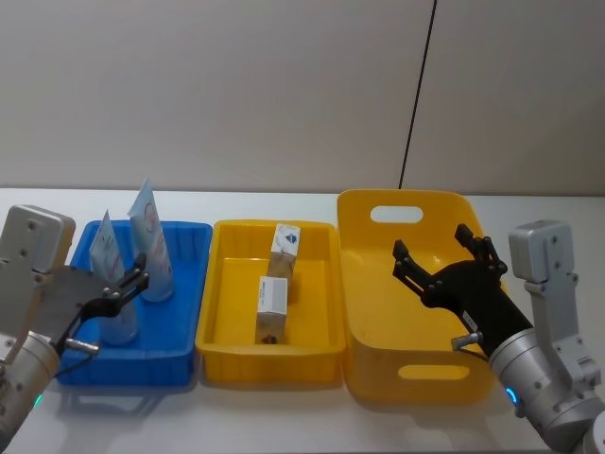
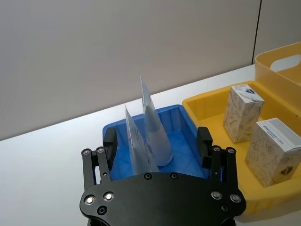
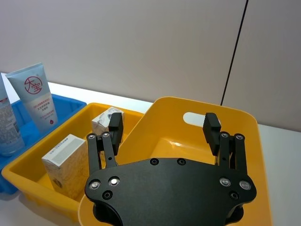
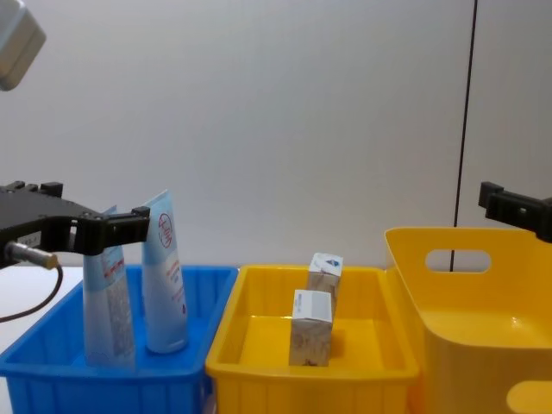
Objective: Bimanual collaborative sorting of washing and personal care products
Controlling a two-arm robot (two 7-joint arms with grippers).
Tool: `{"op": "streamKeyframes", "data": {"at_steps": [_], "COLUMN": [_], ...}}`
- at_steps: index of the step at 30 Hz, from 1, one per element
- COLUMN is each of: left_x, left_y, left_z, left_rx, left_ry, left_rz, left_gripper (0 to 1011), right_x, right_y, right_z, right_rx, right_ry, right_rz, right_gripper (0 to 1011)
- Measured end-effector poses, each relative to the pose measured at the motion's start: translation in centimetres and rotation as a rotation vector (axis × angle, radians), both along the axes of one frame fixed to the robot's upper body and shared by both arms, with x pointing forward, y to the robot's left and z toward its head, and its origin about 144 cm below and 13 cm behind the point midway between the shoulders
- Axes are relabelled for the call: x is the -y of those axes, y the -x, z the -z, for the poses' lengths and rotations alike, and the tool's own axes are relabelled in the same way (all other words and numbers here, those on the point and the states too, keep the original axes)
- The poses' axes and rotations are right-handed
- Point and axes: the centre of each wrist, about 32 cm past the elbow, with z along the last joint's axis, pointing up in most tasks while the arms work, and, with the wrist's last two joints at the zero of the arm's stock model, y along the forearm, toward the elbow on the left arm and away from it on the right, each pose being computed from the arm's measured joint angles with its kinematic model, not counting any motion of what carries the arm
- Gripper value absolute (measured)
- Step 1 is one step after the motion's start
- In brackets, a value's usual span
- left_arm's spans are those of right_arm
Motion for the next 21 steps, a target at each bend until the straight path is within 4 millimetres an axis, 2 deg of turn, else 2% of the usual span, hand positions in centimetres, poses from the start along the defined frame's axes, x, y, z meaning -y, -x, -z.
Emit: {"op": "streamKeyframes", "data": {"at_steps": [9, 21], "left_x": [-0.3, -0.2], "left_y": [-0.3, -1.5], "left_z": [0.2, 1.4], "left_rx": [-0.020, -0.046], "left_ry": [0.008, 0.076], "left_rz": [0.029, 0.031], "left_gripper": [1001, 1001], "right_x": [0.0, 0.0], "right_y": [0.0, 0.0], "right_z": [0.0, 0.0], "right_rx": [0.000, 0.000], "right_ry": [0.000, 0.000], "right_rz": [0.000, 0.000], "right_gripper": [1002, 1002]}}
